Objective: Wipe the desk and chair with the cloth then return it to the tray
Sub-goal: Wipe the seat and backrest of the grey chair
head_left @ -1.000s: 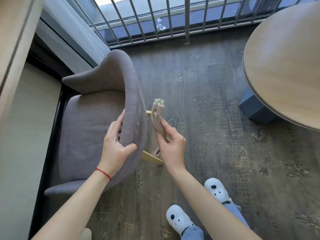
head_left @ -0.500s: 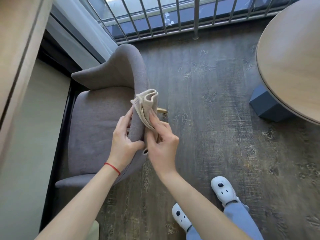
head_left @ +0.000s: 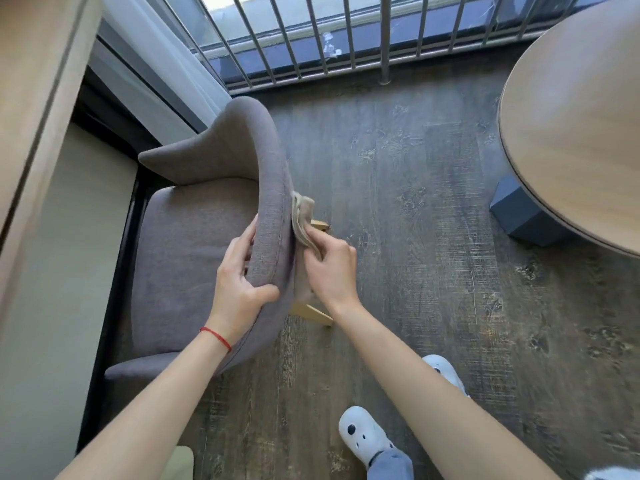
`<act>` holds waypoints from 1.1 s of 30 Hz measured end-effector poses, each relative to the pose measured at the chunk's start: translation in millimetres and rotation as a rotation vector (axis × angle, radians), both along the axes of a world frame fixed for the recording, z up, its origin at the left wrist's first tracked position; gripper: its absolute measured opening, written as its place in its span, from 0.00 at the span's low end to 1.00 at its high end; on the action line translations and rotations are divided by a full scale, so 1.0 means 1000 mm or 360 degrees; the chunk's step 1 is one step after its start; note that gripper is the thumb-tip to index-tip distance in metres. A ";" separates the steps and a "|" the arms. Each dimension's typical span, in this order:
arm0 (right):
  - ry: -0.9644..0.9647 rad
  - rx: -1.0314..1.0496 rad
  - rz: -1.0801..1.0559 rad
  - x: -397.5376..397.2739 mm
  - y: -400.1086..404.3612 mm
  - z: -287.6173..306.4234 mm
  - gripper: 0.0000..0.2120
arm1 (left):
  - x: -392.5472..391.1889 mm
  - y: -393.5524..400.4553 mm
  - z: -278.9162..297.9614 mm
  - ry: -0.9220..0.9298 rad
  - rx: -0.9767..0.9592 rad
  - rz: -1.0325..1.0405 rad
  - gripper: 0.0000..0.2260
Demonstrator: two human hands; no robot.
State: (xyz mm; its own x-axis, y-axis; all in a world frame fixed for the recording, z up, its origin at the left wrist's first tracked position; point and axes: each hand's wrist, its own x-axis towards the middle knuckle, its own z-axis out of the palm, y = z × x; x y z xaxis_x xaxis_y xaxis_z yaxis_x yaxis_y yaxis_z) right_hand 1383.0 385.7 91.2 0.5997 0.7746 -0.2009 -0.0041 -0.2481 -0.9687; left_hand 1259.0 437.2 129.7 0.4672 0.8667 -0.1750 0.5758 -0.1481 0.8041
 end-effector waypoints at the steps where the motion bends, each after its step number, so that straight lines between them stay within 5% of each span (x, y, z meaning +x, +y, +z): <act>1: 0.0004 -0.0010 -0.0054 0.001 -0.006 -0.001 0.21 | 0.000 0.000 -0.001 -0.0005 -0.0007 0.0003 0.43; 5: -0.0078 0.0434 -0.0152 -0.025 -0.014 0.016 0.24 | -0.001 0.002 -0.003 -0.0044 -0.0045 -0.0009 0.43; 10: -0.0033 0.0009 0.0129 -0.028 -0.047 -0.010 0.25 | 0.001 -0.001 0.002 -0.0003 -0.0025 -0.0014 0.42; 13: -0.0104 0.0289 -0.0178 -0.026 -0.057 -0.001 0.21 | 0.000 0.000 0.002 -0.0010 -0.0033 -0.0009 0.42; 16: -0.0146 0.0537 -0.0052 -0.054 -0.043 0.010 0.25 | -0.001 0.001 0.000 -0.0039 -0.0044 -0.0041 0.40; 22: 0.0045 0.0145 -0.0038 -0.045 -0.056 -0.014 0.28 | 0.001 0.000 0.002 -0.0039 -0.0017 -0.0022 0.44; 28: -0.0262 0.0518 -0.0165 -0.029 0.000 0.013 0.24 | -0.001 0.002 -0.002 -0.0073 -0.0043 -0.0012 0.44; 33: -0.0173 0.0123 -0.0132 0.014 0.018 -0.001 0.22 | -0.001 0.000 -0.001 -0.0035 0.0007 0.0000 0.43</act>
State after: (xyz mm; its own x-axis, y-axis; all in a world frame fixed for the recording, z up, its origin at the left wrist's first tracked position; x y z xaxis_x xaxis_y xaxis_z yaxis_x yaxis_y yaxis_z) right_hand 1397.4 403.2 89.7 0.6772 0.7322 -0.0730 0.0843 -0.1757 -0.9808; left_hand 1258.2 437.4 128.4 0.4709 0.8673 -0.1610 0.5580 -0.1515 0.8159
